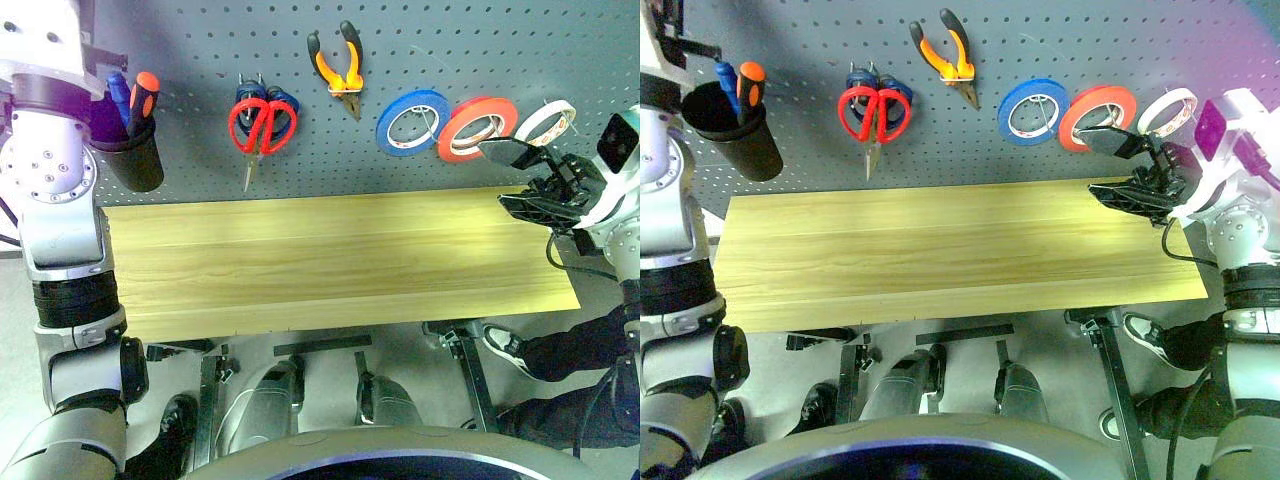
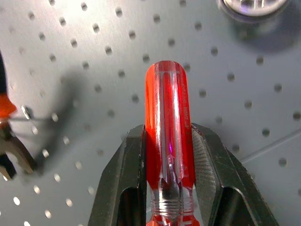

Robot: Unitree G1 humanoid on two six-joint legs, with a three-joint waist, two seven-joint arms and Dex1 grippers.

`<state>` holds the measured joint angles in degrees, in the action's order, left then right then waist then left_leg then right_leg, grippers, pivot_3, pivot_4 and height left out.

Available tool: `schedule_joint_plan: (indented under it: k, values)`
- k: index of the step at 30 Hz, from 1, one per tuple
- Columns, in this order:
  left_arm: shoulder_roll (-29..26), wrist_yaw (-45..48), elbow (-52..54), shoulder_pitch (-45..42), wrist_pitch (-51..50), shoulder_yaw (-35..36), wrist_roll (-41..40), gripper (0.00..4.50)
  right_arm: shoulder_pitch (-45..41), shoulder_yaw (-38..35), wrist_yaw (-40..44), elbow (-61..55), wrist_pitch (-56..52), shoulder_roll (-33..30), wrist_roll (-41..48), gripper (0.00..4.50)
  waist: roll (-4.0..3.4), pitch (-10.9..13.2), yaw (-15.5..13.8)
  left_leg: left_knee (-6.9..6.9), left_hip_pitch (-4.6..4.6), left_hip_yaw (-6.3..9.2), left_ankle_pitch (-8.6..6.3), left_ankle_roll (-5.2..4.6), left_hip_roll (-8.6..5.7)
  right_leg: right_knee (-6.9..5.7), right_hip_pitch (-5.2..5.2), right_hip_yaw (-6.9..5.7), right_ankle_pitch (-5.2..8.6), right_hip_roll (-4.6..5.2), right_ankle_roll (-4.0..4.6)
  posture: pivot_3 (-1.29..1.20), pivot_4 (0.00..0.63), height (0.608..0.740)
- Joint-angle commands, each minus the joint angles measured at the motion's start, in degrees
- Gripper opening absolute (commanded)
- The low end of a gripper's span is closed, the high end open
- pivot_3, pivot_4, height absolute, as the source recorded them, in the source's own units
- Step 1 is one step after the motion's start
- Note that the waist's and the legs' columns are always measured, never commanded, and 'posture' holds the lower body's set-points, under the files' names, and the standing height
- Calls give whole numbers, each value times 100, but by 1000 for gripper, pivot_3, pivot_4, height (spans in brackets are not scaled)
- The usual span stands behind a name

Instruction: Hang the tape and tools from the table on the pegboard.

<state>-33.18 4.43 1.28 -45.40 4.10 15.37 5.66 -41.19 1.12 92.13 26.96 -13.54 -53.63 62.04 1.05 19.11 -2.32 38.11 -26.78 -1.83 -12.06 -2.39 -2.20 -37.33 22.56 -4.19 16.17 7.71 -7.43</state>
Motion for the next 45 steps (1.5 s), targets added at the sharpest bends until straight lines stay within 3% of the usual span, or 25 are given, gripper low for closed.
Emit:
schedule_joint_plan:
  k: [1, 21, 30, 45]
  values:
    - [-23, -85, -178, -55, 439, 83, -73, 946, 38, -358, 37, -311, -123, -197, 156, 4500, 0, -1, 6, 0, 0, 0, 0, 0, 0, 0, 0, 0, 0, 0, 0, 9, 209, 740]
    - [130, -167, -1145, 32, 1267, -65, -112, 946, 314, -556, 37, -770, -342, -243, 52, 4500, 0, -7, 19, 8, 1, -1, 0, -1, 1, -6, 0, 0, -3, 3, 1, -19, 244, 740]
    - [254, -155, -728, 857, 1218, 37, -151, 946, 249, -497, 37, -660, -343, -274, -18, 4500, -1, -8, 24, 8, 4, -1, 0, -2, 3, -8, -1, 1, -4, 5, 2, -12, 254, 740]
    - [388, -276, 1264, 1997, -236, 499, -345, 946, 40, -289, 37, -288, -189, -209, -133, 4500, -1, -8, 27, 4, 6, -3, -2, -2, 7, -7, 2, 3, -5, 3, 4, 32, 252, 740]
